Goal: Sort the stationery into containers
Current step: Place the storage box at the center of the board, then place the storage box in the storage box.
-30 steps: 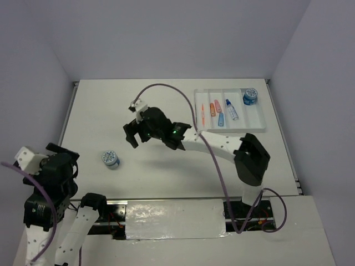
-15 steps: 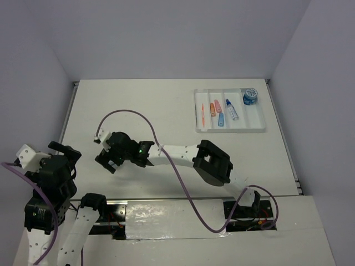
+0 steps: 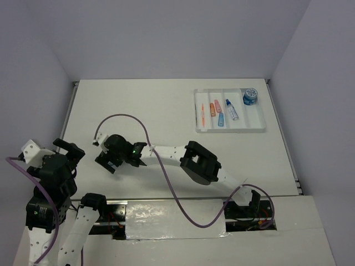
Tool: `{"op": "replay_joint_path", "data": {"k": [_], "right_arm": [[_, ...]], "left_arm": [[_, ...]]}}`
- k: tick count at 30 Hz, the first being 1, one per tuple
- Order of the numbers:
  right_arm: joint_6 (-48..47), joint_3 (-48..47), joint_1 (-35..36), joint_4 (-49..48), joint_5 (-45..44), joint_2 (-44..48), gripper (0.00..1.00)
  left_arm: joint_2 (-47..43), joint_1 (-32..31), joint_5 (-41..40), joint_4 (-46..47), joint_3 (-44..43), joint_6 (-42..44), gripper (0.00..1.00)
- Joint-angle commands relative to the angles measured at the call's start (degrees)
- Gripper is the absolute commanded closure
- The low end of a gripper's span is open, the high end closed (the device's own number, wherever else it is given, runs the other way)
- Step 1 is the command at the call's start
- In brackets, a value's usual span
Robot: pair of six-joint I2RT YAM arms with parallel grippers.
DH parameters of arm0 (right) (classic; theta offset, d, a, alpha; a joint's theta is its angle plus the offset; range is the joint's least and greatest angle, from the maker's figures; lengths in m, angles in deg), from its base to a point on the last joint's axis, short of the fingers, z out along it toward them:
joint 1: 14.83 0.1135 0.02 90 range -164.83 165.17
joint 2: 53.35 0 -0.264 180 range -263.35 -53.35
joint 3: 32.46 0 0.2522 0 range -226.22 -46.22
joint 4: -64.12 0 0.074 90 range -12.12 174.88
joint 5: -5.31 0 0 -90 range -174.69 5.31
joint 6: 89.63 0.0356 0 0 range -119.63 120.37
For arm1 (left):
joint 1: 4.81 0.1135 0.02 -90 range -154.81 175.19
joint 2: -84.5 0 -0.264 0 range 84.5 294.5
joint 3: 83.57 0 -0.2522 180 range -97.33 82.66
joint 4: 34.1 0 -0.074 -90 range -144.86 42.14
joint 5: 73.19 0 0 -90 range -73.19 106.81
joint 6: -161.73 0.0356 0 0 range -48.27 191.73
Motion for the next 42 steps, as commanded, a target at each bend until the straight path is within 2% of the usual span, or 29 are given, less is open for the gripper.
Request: {"op": "replay_joint_path", "data": {"k": [1, 2, 4, 5, 8, 12, 16, 19, 20, 22, 23, 27, 31, 36, 42], "right_arm": [[-0.8, -1.3, 0.0, -1.0, -1.0, 0.2, 0.10], [-0.8, -0.3, 0.0, -2.1, -1.0, 1.3, 0.30], [-0.8, 4.0, 0.0, -6.4, -1.8, 3.1, 0.48], [-0.8, 5.4, 0.1, -7.1, -2.2, 5.1, 0.62], [-0.8, 11.0, 0.4, -12.6, -5.4, 10.1, 0.75], [0.1, 23.1, -1.4, -19.3, -10.8, 20.4, 0.76], [3.1, 30.3, -9.2, -14.0, -16.6, 32.4, 0.77], [8.3, 32.9, -22.7, -2.2, -19.1, 42.0, 0.77], [11.0, 34.1, -31.0, 2.4, -19.6, 43.6, 0.77], [11.9, 36.8, -38.9, 4.4, -19.5, 47.3, 0.75], [13.0, 37.4, -45.8, 4.7, -20.2, 48.2, 0.74], [16.5, 37.5, -60.4, 7.4, -23.3, 48.8, 0.76], [17.7, 36.3, -70.4, 6.1, -25.0, 45.6, 0.77], [17.0, 31.1, -75.8, 8.6, -24.1, 38.1, 0.77], [16.8, 30.2, -76.7, 6.9, -20.8, 32.9, 0.75]], "left_arm": [[0.5, 0.3, 1.3, 3.1, 0.2, 2.5, 0.01], [0.3, 0.3, 1.6, 3.4, 0.2, 2.8, 0.01], [0.2, 0.3, 2.3, 3.9, 0.4, 3.3, 0.01], [0.3, 0.3, 2.6, 4.1, 0.5, 3.5, 0.01], [0.5, 0.3, 3.4, 4.4, 0.6, 4.0, 0.01], [0.5, 0.3, 4.7, 5.4, 1.0, 5.0, 0.01], [1.3, 0.2, 6.2, 6.2, 1.2, 6.0, 0.01], [1.9, 0.1, 7.8, 7.0, 1.4, 7.0, 0.01], [2.1, 0.0, 8.2, 7.2, 1.6, 7.3, 0.01], [2.4, 0.1, 9.2, 7.9, 1.8, 7.6, 0.01], [2.6, 0.1, 9.4, 7.9, 1.7, 7.8, 0.01], [3.0, 0.1, 11.1, 9.0, 2.2, 8.9, 0.01], [6.2, -1.6, 14.2, 10.0, 2.5, 10.6, 0.01], [12.3, -4.7, 16.3, 9.9, 1.9, 11.7, 0.01], [10.5, -5.4, 17.6, 10.9, 2.4, 12.4, 0.01]]}}
